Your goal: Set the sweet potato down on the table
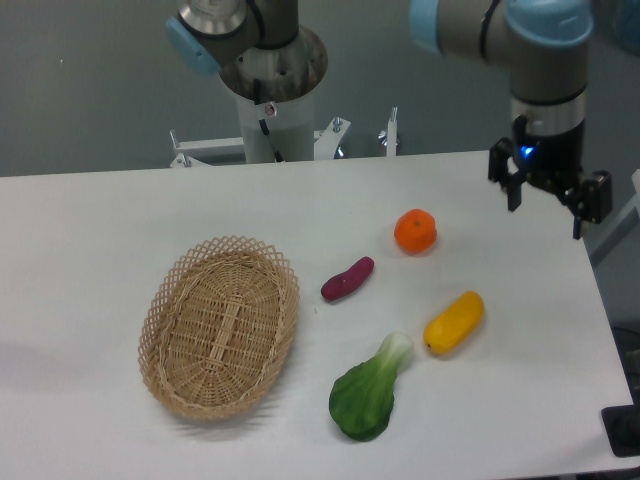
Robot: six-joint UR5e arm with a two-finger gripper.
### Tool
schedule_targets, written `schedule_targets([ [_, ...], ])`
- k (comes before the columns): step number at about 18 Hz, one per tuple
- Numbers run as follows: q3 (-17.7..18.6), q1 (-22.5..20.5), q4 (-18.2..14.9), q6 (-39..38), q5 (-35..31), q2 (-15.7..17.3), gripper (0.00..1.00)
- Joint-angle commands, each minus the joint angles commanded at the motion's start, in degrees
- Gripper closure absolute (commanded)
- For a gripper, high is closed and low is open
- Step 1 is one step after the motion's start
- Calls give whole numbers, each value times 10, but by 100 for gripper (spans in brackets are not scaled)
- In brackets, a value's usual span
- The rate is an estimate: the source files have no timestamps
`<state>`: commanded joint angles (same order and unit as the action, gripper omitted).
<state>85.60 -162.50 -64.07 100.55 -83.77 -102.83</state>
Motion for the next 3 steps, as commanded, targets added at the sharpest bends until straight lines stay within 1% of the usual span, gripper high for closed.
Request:
schedule_targets([
  [3, 1, -4, 1, 0, 12, 1, 0],
])
